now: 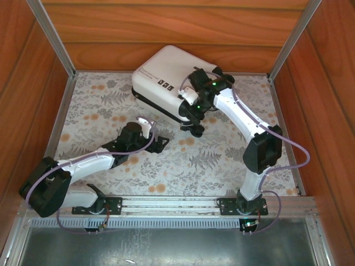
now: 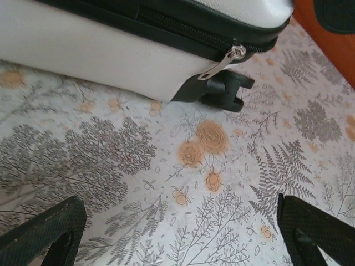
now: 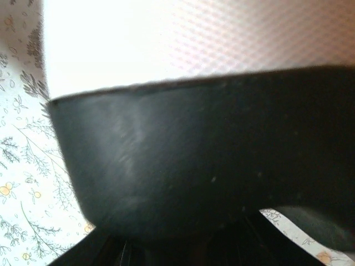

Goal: Pack the luggage

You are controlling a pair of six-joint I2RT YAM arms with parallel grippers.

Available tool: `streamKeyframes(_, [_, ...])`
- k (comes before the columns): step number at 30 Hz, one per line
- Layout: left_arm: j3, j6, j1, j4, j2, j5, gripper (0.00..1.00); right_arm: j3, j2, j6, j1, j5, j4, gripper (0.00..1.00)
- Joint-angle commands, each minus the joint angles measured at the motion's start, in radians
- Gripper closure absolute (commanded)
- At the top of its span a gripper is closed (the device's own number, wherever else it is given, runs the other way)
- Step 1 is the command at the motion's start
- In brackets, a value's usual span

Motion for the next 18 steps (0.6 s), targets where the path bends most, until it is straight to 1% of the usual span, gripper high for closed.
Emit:
streamKeyframes(1, [-0.025, 0.097, 0.044, 0.046, -0.053, 0.136, 0.07, 0.137, -0.021, 0.039, 0.083, 0.050, 0.004, 1.00])
streamKeyframes(3, [-0.036, 0.148, 0.055, 0.047, -0.072, 0.174, 0.11, 0.192, 0.012, 0.039, 0.118, 0.088, -0.025, 1.00])
streamKeyframes(6, [-0.057, 0.242, 0.056, 0.048, -0.090, 0.200, 0.19, 0.270, 0.062, 0.046, 0.154, 0.134, -0.060, 1.00])
streamKeyframes(10, [-0.080, 0.331, 0.073, 0.049, -0.102, 0.192, 0.20, 0.333, 0.105, 0.059, 0.175, 0.161, -0.074, 1.00])
streamKeyframes(11, [-0.082, 0.339, 0.085, 0.051, -0.099, 0.197, 0.20, 0.340, 0.111, 0.060, 0.177, 0.161, -0.074, 1.00])
streamKeyframes(15, [-0.073, 0.353, 0.170, 0.091, -0.048, 0.284, 0.23, 0.336, 0.118, 0.067, 0.182, 0.153, -0.059, 1.00])
streamKeyframes(16, [-0.067, 0.356, 0.190, 0.110, -0.027, 0.314, 0.24, 0.329, 0.115, 0.068, 0.183, 0.152, -0.050, 1.00])
streamKeyframes(18, [-0.051, 0.367, 0.215, 0.149, 0.016, 0.368, 0.31, 0.317, 0.109, 0.068, 0.183, 0.150, -0.037, 1.00])
